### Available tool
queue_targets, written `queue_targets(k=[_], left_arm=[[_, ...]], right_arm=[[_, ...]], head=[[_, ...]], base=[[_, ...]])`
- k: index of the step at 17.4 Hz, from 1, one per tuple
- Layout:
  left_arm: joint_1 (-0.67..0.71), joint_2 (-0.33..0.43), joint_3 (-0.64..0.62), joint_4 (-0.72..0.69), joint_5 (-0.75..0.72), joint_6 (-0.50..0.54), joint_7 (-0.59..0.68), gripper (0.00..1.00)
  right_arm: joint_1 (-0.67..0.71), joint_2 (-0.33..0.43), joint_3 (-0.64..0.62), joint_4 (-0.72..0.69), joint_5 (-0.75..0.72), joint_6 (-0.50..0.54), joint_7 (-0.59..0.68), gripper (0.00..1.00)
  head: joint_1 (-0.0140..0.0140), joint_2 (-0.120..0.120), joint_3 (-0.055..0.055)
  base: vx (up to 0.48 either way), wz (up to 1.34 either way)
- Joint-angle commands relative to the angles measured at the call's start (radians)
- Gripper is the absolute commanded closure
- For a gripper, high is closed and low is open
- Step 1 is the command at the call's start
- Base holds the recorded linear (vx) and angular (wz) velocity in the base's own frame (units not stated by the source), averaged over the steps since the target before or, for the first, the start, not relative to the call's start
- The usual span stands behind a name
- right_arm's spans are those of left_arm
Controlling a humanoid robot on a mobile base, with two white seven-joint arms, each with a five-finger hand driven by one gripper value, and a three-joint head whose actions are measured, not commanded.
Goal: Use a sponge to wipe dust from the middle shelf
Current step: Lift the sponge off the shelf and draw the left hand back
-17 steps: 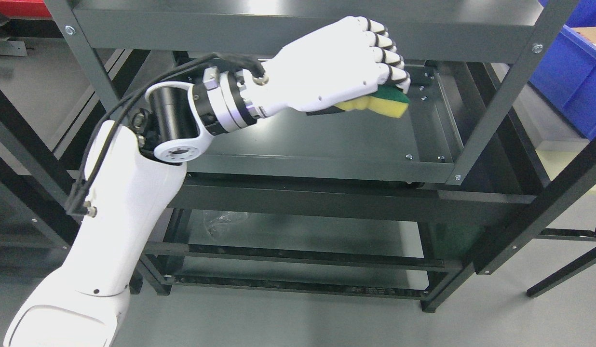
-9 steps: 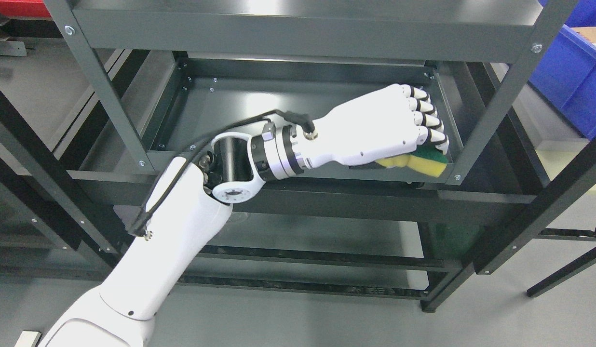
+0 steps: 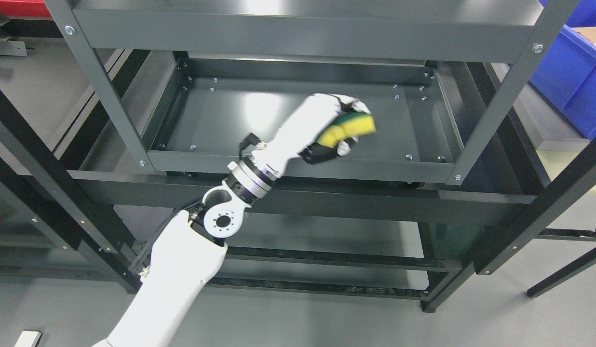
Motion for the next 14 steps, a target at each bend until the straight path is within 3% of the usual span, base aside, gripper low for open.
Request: queue_targets(k=[1,2,4,9,14], left_arm=[[0.047,-0.001,0.446,-0.012,0.209,0.239,-0.001,1.00],[0.049,-0.001,0.457,-0.074,0.238,0.328,-0.003,1.00],[0.070,-0.001,0.438,-0.164,0.280,0.397,-0.011,1.00],[0.208,-0.001,0.378,-0.235,0.304,0.339,-0.009,1.00],[0.210,-0.001,0.410,-0.251,0.323,0.330,0.000,1.00]], right_arm=[[-0.001,-0.017,0.000,-0.017,0.000,0.001,0.000,0.00],[0.000,-0.017,0.000,-0.017,0.000,0.001,0.000,0.00],[0.000,-0.017,0.001,-0.017,0.000,0.001,0.000,0.00],[-0.001,-0.017,0.000,-0.017,0.000,0.001,0.000,0.00],[0.000,-0.017,0.000,-0.017,0.000,0.001,0.000,0.00]], head=[[0.0000,0.000,0.000],[0.0000,0.000,0.000],[0.0000,0.000,0.000],[0.0000,0.000,0.000],[0.0000,0.000,0.000]], base=[[0.000,0.00],[0.000,0.00],[0.000,0.00],[0.000,0.00],[0.000,0.00]])
